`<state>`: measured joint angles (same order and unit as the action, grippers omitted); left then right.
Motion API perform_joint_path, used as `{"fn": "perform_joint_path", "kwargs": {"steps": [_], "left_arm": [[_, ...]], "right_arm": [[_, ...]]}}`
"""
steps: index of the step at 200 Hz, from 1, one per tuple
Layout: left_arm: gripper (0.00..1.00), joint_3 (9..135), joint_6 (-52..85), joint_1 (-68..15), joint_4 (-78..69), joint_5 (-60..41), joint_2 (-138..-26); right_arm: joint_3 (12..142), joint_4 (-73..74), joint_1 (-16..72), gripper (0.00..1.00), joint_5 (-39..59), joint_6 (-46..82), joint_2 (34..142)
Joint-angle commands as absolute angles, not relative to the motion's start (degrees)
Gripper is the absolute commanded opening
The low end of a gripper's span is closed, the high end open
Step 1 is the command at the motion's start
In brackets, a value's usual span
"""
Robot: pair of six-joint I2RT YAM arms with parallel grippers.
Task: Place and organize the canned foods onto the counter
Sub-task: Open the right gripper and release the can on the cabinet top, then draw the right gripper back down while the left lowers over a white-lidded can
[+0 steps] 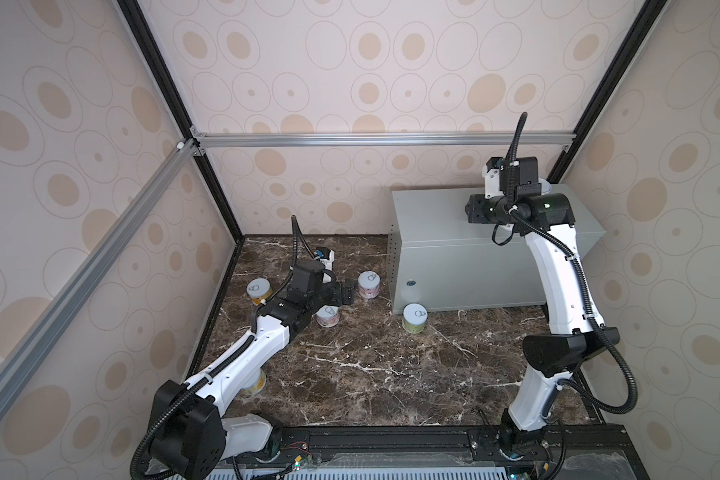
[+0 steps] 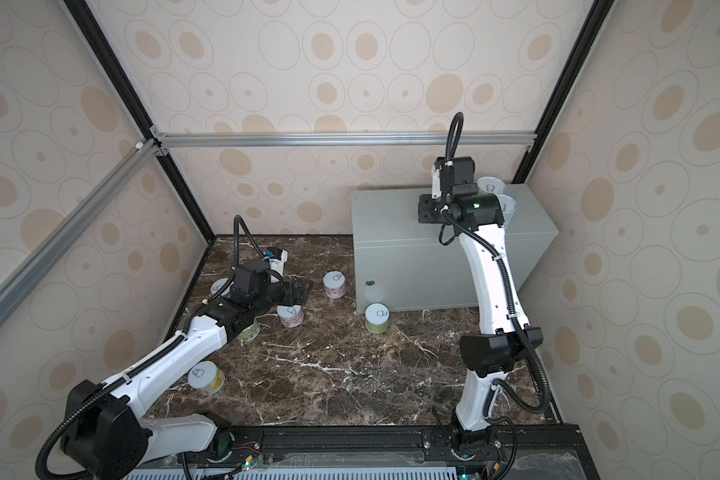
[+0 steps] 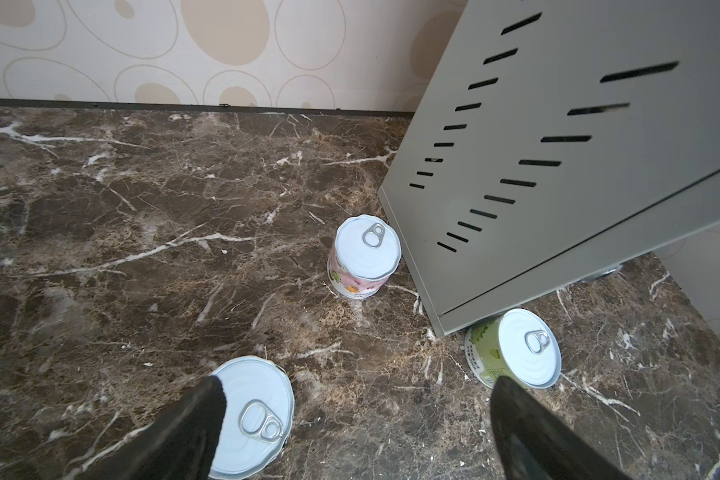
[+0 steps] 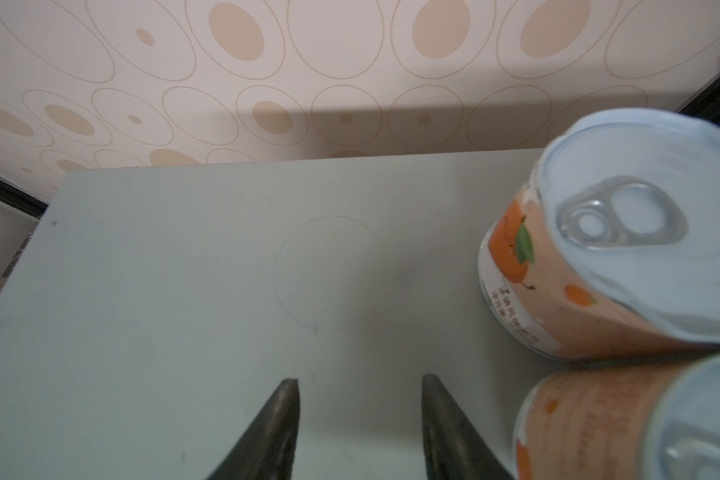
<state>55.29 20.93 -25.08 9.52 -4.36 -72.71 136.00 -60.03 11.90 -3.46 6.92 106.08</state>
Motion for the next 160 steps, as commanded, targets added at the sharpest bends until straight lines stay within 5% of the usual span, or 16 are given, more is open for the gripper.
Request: {"fn": "perform_joint_path", "kwargs": {"steps": [1, 64, 160], "left_arm": [[0.99, 56.38, 20.01, -24.68, 10.08, -2.83, -73.04], [0.99, 57.63, 19.69, -24.53, 12.12, 0.90, -71.92], [0.99, 54.06, 22.03, -24.48, 13.67, 3.87, -69.79]], "right_arm": [[137.90, -60.73, 13.52, 0.54, -5.14, 5.29, 102.53], [132.05, -57.91, 21.68, 0.76, -4.41, 3.05, 95.79], [93.82, -35.44, 30.00, 0.97, 4.77, 7.64, 76.96]]}}
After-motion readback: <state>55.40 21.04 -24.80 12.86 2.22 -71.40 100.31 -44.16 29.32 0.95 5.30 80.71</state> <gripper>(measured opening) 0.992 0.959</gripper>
